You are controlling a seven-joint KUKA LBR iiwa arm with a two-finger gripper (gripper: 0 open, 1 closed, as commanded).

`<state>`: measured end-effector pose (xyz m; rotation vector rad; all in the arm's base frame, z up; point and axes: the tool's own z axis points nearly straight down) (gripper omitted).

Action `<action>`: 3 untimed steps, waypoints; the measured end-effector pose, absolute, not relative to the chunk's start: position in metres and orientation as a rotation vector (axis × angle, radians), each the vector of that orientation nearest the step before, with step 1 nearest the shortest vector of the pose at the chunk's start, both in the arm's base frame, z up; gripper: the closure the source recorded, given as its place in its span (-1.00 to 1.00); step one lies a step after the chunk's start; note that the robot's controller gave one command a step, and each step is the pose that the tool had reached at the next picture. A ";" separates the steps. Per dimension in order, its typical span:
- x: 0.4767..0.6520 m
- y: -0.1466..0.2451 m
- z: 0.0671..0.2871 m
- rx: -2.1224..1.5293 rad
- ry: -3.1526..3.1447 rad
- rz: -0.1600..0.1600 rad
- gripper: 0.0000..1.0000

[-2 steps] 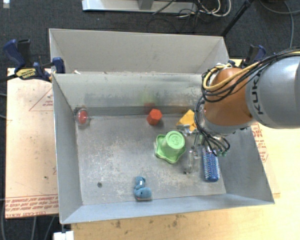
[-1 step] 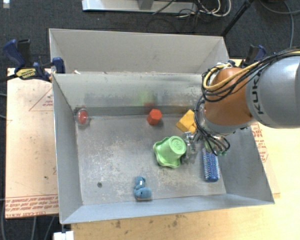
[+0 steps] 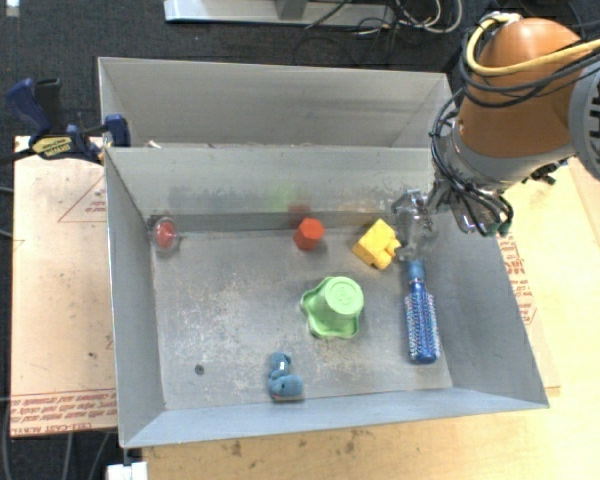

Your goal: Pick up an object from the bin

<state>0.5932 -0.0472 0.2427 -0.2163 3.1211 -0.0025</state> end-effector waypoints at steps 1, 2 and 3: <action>0.549 -0.073 0.193 -0.854 3.027 0.003 1.00; 0.570 -0.086 0.221 -0.997 2.973 -0.002 1.00; 0.585 -0.104 0.193 -1.574 2.716 0.001 1.00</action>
Offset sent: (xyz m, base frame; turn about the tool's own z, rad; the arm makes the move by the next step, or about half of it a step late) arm -0.0429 -0.0250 -0.0482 -0.4156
